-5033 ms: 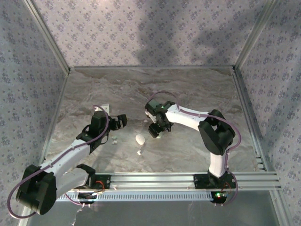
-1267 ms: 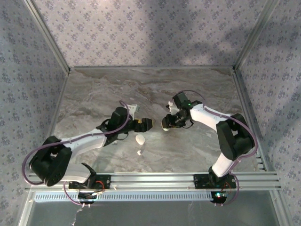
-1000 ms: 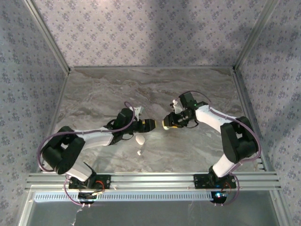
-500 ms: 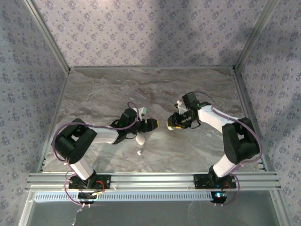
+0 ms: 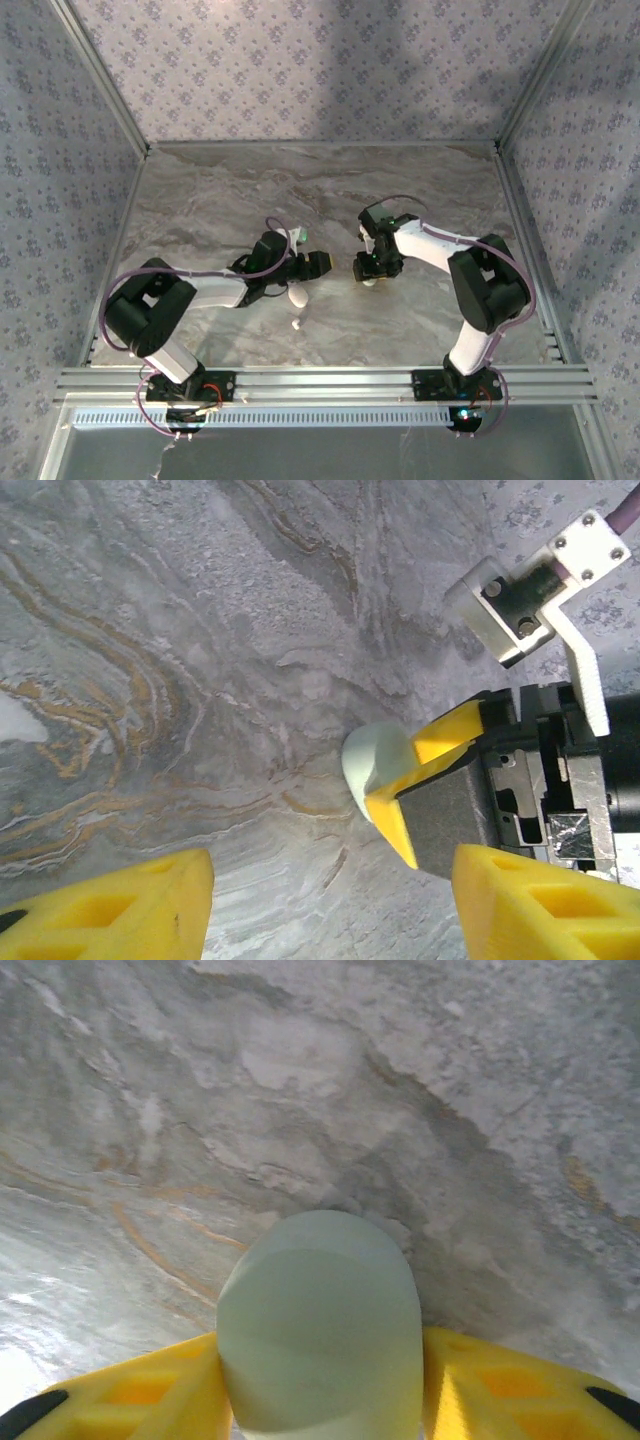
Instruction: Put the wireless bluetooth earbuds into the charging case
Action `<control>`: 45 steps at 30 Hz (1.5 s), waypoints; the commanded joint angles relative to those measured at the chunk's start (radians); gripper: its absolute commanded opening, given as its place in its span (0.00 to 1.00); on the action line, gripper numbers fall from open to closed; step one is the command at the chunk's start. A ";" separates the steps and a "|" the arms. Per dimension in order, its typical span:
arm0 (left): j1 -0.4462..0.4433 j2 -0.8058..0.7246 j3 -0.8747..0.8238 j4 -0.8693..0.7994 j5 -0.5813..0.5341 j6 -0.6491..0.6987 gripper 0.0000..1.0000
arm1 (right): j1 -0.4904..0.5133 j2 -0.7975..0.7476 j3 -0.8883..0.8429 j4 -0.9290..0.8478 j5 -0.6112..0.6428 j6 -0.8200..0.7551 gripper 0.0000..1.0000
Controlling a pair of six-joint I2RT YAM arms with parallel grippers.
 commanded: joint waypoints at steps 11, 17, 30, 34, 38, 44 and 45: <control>0.002 -0.035 -0.022 -0.008 -0.020 0.024 0.67 | 0.024 0.013 0.061 -0.090 0.104 -0.006 0.58; 0.003 -0.035 -0.024 -0.008 -0.020 0.024 0.67 | 0.023 0.023 0.060 -0.084 0.097 -0.006 0.55; -0.011 -0.006 -0.009 -0.003 -0.018 0.019 0.67 | 0.018 -0.004 0.055 -0.075 0.054 -0.008 0.39; -0.031 0.034 0.010 0.025 -0.007 0.004 0.66 | 0.000 -0.049 0.049 -0.066 -0.013 -0.010 0.39; -0.054 0.078 0.031 0.083 0.018 -0.026 0.61 | -0.043 -0.121 0.014 -0.026 -0.136 -0.005 0.41; -0.078 0.149 0.071 0.172 0.057 -0.077 0.62 | -0.128 -0.194 -0.032 0.036 -0.375 0.017 0.42; -0.081 0.160 0.076 0.191 0.063 -0.088 0.63 | -0.137 -0.200 -0.036 0.042 -0.402 0.022 0.42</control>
